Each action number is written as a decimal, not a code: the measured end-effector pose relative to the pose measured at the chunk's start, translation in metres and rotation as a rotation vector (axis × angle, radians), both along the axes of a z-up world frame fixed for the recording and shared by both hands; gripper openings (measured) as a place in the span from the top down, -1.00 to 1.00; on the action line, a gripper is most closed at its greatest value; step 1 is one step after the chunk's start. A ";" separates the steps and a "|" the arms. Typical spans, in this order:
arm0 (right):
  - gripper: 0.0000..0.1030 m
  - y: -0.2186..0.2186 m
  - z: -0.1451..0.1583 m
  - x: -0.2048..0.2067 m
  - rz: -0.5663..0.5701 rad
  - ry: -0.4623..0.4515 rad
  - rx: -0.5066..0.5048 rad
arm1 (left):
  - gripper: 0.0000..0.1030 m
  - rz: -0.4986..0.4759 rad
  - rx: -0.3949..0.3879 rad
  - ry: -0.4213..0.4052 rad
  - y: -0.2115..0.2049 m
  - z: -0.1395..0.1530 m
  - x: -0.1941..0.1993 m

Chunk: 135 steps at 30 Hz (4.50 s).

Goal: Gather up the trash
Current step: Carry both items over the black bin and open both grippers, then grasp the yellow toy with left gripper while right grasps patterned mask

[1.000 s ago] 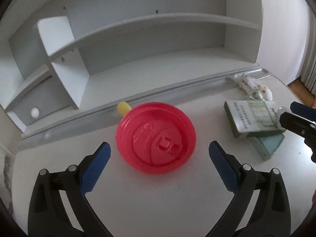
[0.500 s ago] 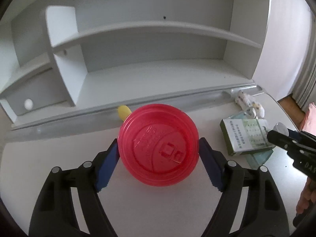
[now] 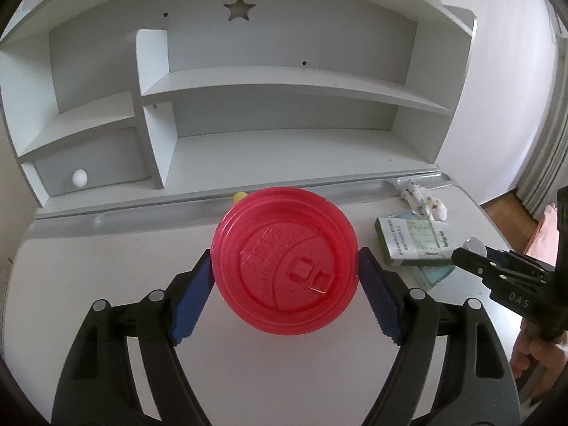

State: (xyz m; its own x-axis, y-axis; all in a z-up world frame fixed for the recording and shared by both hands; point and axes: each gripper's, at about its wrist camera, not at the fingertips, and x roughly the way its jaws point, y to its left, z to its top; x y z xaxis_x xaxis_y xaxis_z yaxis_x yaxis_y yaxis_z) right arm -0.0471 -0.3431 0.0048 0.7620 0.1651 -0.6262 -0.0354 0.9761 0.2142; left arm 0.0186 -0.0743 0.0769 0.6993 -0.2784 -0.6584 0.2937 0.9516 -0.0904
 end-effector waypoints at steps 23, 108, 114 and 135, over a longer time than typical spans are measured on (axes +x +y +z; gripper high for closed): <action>0.33 -0.263 -0.025 -0.287 -0.692 0.064 0.082 | -0.50 -1.000 0.008 0.036 -0.335 0.000 -0.230; -0.87 -0.067 0.008 0.097 -0.144 0.071 -0.154 | -0.87 0.137 0.295 0.107 -0.031 -0.050 0.107; -0.87 -0.058 -0.014 0.129 -0.094 0.135 -0.151 | -0.88 0.113 0.282 0.154 -0.034 -0.058 0.118; 0.69 -0.053 -0.014 0.120 -0.031 0.075 -0.226 | 0.73 0.022 0.140 0.142 -0.030 -0.061 0.110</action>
